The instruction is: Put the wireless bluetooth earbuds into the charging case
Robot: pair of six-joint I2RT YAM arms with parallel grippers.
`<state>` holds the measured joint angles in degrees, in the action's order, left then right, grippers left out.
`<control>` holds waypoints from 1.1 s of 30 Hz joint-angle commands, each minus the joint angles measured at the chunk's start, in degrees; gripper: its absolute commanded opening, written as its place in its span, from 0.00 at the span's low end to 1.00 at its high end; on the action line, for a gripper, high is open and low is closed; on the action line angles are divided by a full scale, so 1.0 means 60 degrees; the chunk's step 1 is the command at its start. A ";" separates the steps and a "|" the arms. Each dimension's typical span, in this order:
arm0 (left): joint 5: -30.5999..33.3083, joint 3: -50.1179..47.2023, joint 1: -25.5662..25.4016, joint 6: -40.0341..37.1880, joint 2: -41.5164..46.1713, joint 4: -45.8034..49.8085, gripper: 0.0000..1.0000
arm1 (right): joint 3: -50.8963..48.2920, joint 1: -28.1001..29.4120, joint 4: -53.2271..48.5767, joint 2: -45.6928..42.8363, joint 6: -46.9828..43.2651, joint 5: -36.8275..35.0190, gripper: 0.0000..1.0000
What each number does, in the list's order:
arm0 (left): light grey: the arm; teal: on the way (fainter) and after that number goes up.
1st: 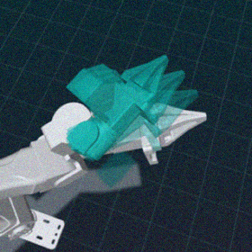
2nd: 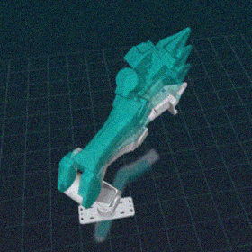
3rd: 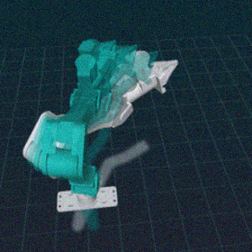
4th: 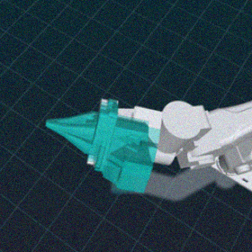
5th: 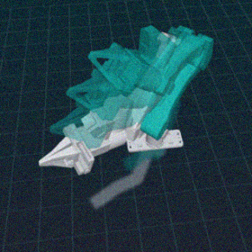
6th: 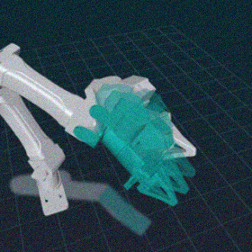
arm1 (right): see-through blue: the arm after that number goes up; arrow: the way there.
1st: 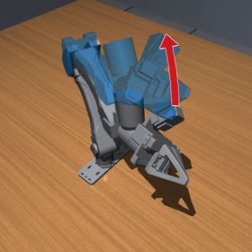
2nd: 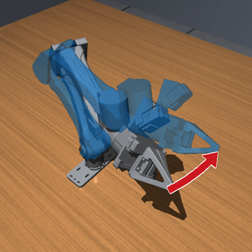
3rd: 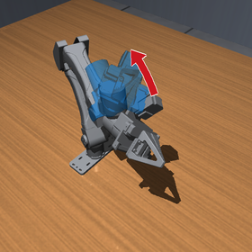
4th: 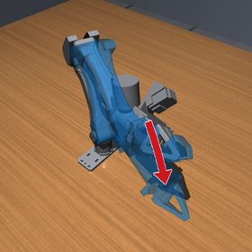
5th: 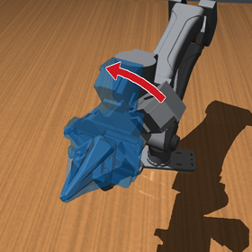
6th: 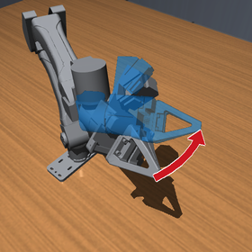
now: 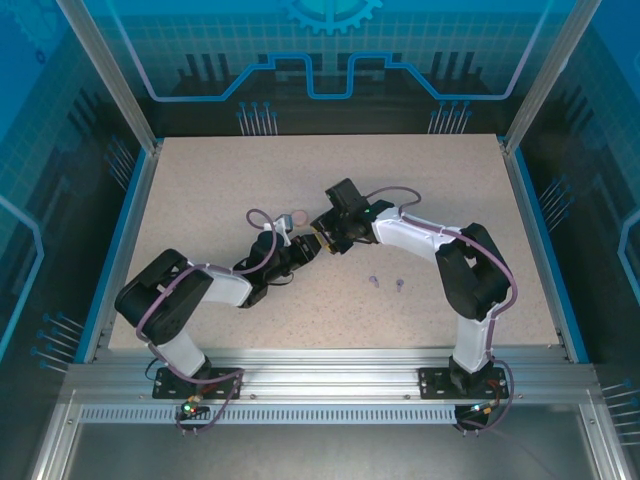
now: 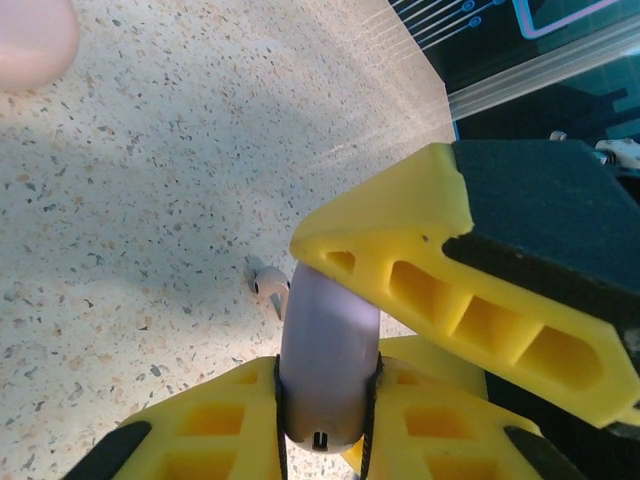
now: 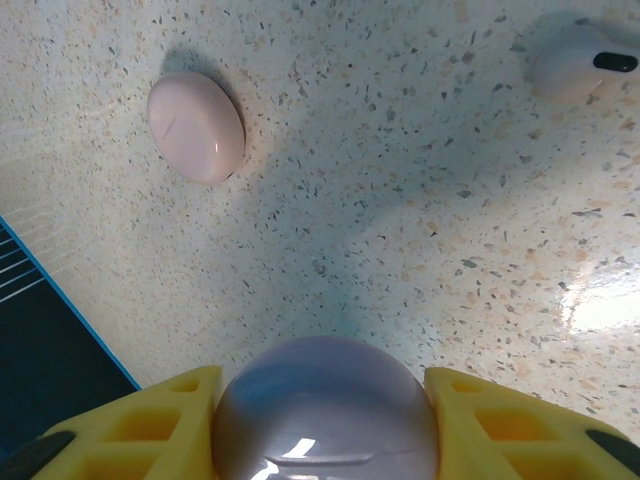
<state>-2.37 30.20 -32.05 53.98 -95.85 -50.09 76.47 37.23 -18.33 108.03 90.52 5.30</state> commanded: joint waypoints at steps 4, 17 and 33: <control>0.0175 0.0254 -0.0047 -0.0001 -0.0221 -0.0308 0.13 | -0.0262 0.0236 0.0301 -0.0584 0.0268 0.0136 0.47; 0.0188 0.0373 -0.0063 0.0033 -0.0255 -0.0312 0.29 | -0.0309 0.0254 0.0333 -0.0756 0.0309 0.0001 0.46; 0.0255 0.0393 -0.0069 0.0152 -0.0386 -0.0498 0.15 | -0.0468 0.0283 0.0443 -0.0867 0.0397 0.0034 0.46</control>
<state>-2.39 31.48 -32.42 54.02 -96.90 -51.64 74.19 37.50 -16.38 105.54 91.94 3.16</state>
